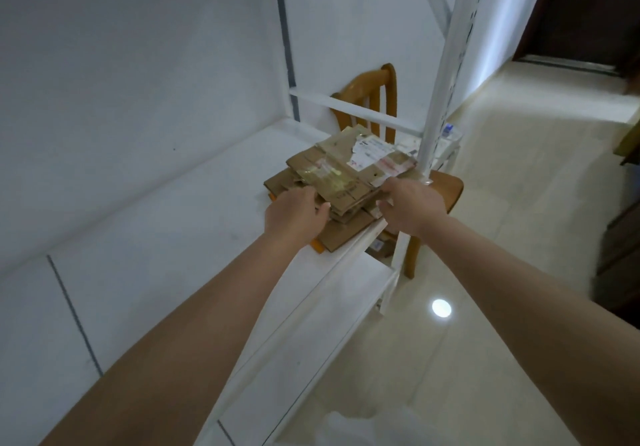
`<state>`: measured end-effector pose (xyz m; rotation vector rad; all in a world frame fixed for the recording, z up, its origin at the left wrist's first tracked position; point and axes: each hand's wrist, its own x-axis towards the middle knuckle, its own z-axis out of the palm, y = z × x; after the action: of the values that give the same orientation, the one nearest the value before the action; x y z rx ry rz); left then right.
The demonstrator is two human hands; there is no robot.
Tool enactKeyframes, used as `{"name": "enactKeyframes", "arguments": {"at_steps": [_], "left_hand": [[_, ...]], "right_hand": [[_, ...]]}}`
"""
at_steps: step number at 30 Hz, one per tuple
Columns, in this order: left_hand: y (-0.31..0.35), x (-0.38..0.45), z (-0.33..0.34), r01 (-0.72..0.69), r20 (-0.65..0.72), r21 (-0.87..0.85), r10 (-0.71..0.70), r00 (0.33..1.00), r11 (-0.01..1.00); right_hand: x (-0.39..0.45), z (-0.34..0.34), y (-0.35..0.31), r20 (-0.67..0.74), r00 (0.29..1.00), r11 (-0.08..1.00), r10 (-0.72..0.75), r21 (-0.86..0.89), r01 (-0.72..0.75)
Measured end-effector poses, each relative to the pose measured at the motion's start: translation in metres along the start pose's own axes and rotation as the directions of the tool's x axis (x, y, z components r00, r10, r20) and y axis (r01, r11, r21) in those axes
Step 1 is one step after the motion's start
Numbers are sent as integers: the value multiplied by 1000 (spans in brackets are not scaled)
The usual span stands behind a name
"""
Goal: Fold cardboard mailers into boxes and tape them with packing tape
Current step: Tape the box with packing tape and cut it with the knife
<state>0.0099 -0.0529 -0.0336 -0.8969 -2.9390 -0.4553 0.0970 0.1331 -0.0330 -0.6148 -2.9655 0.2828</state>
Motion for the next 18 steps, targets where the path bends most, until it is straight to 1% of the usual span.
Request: {"name": "enactKeyframes", "arguments": {"at_steps": [6, 8, 11, 13, 16, 18], "left_hand": [[20, 40, 16, 158, 3, 19, -158, 987, 987], [25, 46, 22, 196, -6, 4, -196, 981, 981], [30, 50, 29, 207, -27, -23, -207, 978, 978], [32, 52, 32, 241, -17, -35, -242, 970, 970], [35, 56, 36, 318, -2, -49, -319, 948, 947], [34, 58, 39, 360, 21, -59, -359, 933, 931]], "right_hand": [[55, -3, 32, -9, 998, 998, -57, 20, 57], [71, -3, 39, 9, 998, 997, -70, 18, 70], [93, 0, 44, 71, 996, 999, -51, 14, 51], [105, 4, 45, 97, 995, 999, -38, 7, 37], [120, 13, 47, 64, 998, 1000, -27, 2, 26], [128, 18, 50, 71, 997, 1000, -5, 25, 3]]}}
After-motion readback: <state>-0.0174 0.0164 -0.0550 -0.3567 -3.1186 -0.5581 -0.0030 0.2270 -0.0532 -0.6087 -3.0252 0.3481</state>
